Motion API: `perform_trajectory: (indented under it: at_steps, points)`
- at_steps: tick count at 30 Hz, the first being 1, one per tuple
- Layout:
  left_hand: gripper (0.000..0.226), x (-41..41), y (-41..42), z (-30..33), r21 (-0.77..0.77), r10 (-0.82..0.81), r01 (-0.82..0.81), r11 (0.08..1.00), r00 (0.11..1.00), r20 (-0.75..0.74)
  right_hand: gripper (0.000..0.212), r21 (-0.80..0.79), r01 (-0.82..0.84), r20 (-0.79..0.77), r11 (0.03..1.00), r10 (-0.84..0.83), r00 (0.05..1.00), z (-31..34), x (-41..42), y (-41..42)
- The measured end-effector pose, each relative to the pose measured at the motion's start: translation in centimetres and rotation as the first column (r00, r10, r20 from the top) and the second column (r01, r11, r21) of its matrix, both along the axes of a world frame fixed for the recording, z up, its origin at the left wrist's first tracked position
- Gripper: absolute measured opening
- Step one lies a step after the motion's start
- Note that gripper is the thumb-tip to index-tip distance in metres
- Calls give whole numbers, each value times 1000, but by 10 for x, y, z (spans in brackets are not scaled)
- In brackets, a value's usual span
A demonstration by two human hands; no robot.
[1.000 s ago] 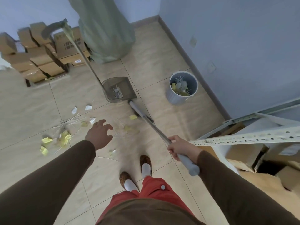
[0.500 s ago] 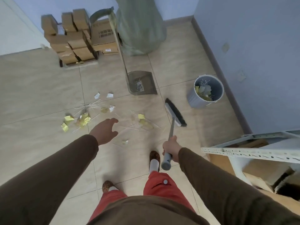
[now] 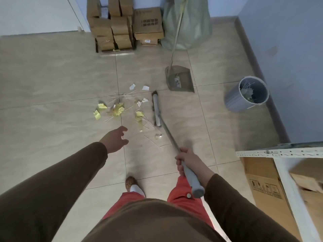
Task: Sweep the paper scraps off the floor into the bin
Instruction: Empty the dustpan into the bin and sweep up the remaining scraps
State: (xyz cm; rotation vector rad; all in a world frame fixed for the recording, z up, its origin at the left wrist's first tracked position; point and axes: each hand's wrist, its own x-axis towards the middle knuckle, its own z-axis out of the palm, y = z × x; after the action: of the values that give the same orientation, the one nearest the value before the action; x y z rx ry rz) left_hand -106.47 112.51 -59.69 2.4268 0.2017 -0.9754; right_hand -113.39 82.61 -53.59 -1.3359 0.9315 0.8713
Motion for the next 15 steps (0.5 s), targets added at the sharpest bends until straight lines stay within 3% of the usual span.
perform_trajectory:
  at_steps: [8, 11, 15]
  points:
    - [56, -44, 66, -10, 8, 22, -21, 1000, 1000, -15, 42, -214, 141, 43, 967, -135, 990, 30, -72, 35]
    - [55, -53, 73, -11, -11, 22, -22, 1000, 1000, -3, 42, -215, 276, 15, 937, -279, 960, -1, -63, 59]
    - [54, -68, 87, -11, -20, 22, -22, 1000, 1000, 14, 43, -168, 363, -143, 916, -387, 911, -50, -48, 119]
